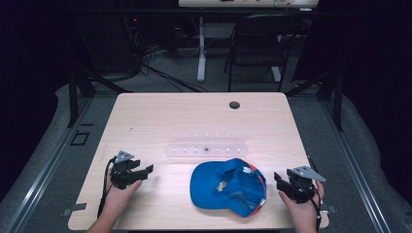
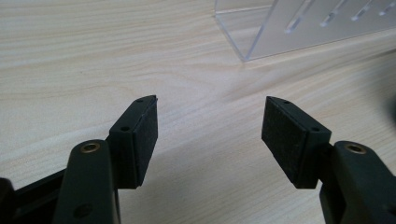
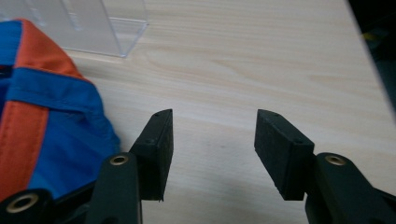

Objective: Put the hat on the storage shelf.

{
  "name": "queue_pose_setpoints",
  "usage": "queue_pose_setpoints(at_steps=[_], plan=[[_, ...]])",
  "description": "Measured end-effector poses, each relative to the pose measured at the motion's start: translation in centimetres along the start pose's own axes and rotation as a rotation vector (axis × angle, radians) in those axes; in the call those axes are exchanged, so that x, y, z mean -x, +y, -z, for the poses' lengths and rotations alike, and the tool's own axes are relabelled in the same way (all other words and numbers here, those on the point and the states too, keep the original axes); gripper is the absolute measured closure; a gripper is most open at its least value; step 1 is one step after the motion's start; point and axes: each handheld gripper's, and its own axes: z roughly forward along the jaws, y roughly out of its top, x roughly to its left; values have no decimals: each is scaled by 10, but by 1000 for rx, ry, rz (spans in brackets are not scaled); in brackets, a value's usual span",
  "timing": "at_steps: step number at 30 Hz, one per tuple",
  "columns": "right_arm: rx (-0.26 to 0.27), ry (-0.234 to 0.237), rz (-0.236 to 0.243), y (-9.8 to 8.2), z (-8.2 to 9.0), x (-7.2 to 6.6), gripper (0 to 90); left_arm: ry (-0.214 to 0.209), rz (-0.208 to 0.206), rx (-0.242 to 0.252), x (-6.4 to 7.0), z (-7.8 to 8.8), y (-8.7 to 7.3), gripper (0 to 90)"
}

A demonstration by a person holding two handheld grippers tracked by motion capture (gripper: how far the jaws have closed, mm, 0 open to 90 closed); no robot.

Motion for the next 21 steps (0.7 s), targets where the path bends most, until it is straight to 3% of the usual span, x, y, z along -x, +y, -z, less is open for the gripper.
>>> queue_pose_setpoints(at_steps=[2, 4, 7, 10, 15, 16, 21], plan=[[-36, 65, -59, -2, -3, 5, 485, 6, -18, -1, 2, 0, 0, 364], [-79, 83, -68, -2, -5, 6, 463, 7, -23, -6, 3, 0, 0, 364], [-111, 59, -66, -2, -3, 3, 477, 0, -48, -6, 5, 0, 2, 354], [-105, 24, -69, -1, 1, 1, 488, 20, -72, 1, 8, 1, 3, 337], [-106, 18, -65, 3, 10, -2, 529, 18, -60, 1, 8, 3, 3, 334], [-105, 11, -55, 5, 12, -5, 545, 35, -80, -20, 7, 2, 3, 334], [-142, 35, -56, 10, 14, -9, 559, 31, -63, -19, 5, 3, 3, 334]])
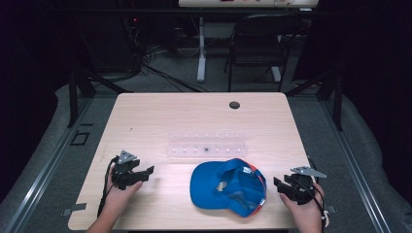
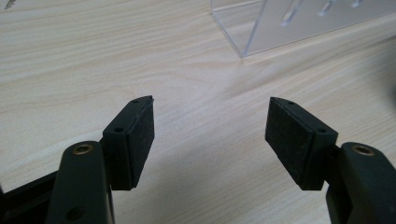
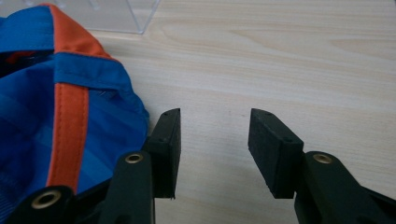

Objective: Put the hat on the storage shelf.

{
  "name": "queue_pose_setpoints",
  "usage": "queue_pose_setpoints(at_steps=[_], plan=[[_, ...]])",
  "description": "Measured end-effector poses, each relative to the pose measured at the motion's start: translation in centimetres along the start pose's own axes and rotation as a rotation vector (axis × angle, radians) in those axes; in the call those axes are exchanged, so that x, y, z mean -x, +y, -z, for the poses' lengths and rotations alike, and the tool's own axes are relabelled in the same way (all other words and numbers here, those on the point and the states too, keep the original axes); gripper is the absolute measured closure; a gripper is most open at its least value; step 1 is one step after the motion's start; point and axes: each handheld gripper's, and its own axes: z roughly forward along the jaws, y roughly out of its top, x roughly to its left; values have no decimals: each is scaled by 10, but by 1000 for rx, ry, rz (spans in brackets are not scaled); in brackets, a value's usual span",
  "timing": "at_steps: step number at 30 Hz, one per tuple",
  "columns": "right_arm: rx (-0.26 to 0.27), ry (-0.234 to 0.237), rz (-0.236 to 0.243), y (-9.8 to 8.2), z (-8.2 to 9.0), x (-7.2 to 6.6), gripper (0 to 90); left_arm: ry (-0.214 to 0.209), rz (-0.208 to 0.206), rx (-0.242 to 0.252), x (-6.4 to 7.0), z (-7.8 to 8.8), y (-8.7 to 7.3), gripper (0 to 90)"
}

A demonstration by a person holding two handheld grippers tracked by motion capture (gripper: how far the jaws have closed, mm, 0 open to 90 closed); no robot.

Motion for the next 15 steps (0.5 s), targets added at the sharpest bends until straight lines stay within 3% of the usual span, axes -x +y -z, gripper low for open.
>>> queue_pose_setpoints(at_steps=[4, 6, 11, 15], plan=[[-43, 50, -29, 6, 4, 0, 552, -11, 4, 2, -1, 0, 1, 335], [-82, 77, -39, 12, 7, 0, 498, -13, 0, 0, -2, -2, 0, 335], [-121, 140, -66, 19, 10, 2, 466, -16, -5, 1, 0, -1, 1, 335], [-140, 154, -48, 23, 12, 0, 485, -19, -7, -3, 1, -3, 0, 336]])
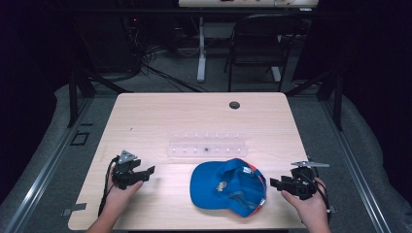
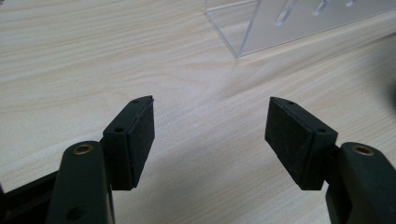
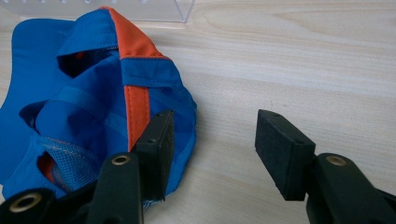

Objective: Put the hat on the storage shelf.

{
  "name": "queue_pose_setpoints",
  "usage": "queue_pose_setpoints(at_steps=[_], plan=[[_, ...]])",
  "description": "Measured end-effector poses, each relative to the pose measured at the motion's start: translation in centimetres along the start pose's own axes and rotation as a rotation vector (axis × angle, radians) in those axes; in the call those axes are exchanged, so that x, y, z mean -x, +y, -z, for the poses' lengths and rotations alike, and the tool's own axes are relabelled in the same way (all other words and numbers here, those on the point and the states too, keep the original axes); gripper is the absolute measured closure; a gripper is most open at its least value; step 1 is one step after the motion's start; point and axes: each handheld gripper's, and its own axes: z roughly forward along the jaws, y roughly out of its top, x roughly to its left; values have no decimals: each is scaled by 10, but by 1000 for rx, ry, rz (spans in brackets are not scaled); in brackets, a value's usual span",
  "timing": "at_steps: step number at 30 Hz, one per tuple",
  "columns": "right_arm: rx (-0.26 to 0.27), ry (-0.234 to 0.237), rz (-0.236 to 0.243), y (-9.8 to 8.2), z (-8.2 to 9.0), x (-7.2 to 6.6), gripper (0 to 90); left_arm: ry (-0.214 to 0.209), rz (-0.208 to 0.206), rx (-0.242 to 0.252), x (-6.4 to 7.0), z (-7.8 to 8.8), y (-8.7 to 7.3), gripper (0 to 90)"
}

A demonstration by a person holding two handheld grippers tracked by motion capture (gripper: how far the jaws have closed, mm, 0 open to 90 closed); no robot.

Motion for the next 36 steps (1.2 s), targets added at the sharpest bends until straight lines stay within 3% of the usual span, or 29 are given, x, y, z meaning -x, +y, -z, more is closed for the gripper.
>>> queue_pose_setpoints(at_steps=[8, 12, 15, 24, 31, 35, 36], plan=[[-15, 9, -7, 3, 6, -5, 476, 4, -6, -1, 0, 0, 0, 335], [-50, 27, -1, 8, 9, -7, 519, 4, -5, -6, 1, -1, 0, 335], [-85, 69, -17, 11, 10, -7, 538, 4, -7, -8, 2, -1, 0, 335], [-115, 140, -27, 16, 14, -8, 540, 2, -16, -11, 2, -1, 0, 335], [-157, 184, -6, 16, 5, -13, 527, 3, -14, -13, 3, -2, 0, 335], [-162, 182, -13, 14, -1, -16, 530, 6, -18, -13, 2, -3, 0, 335], [-187, 185, 1, 14, -4, -17, 536, 6, -18, -14, 2, -3, -1, 335]])
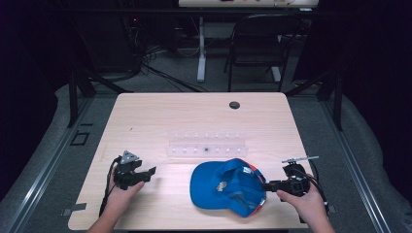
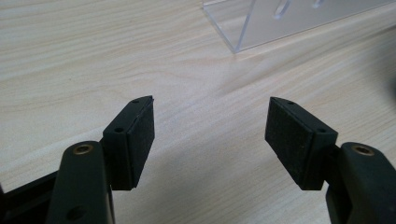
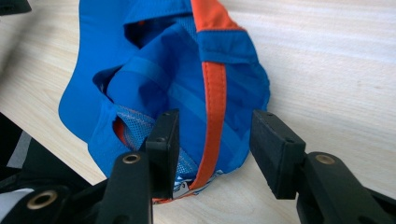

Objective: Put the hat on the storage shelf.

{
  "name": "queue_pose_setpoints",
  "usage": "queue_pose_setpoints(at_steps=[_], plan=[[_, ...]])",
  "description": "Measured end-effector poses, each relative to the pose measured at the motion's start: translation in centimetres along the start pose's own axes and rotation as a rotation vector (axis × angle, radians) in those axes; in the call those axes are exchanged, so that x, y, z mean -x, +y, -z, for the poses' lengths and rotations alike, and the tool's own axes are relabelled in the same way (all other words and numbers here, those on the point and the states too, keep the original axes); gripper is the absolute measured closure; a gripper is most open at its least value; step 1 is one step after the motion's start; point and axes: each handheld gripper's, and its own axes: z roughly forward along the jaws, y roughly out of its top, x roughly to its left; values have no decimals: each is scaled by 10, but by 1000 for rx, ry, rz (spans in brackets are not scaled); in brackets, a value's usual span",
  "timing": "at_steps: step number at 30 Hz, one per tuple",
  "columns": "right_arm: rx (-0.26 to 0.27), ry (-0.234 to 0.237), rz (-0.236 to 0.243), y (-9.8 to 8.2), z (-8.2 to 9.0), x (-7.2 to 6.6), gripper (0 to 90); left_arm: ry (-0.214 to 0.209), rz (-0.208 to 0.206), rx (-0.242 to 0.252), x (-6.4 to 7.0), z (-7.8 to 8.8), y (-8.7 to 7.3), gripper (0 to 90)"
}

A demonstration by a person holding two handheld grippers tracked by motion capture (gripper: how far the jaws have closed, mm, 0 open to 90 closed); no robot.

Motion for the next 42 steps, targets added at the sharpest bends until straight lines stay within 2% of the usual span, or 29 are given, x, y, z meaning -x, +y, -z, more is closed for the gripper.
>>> queue_pose_setpoints(at_steps=[3, 5, 8, 17, 19, 21, 24, 28, 38, 39, 42], plan=[[-10, 0, 13, 0, -3, 0, 545, -1, -2, -4, 0, 0, 0, 336], [0, -3, -1, 0, -7, -1, 550, -3, -3, -4, 0, 0, 0, 335], [-18, 24, 0, 1, -12, 1, 555, 2, -6, -3, 0, 0, 0, 335], [-41, 40, -18, 0, -21, 4, 581, 2, -6, -4, 0, 0, 0, 335], [-55, 57, -25, -1, -22, 3, 594, 3, -6, -3, 0, 0, 0, 335], [-55, 61, -27, -1, -23, 3, 597, 4, -6, -3, 0, 0, 0, 335], [-54, 87, -48, 0, -22, 2, 615, 5, -6, -4, 0, 0, 0, 335], [-53, 116, -49, 3, -19, 0, 633, 5, -5, -3, 0, 0, 0, 335], [-62, 140, -64, 6, -15, -2, 693, 5, -5, -3, 0, 0, 0, 335], [-52, 143, -84, 6, -15, -3, 712, 4, -1, -1, 1, 0, 0, 335], [-58, 152, -95, 7, -14, -4, 737, 3, -4, -1, 1, -1, 0, 335]])
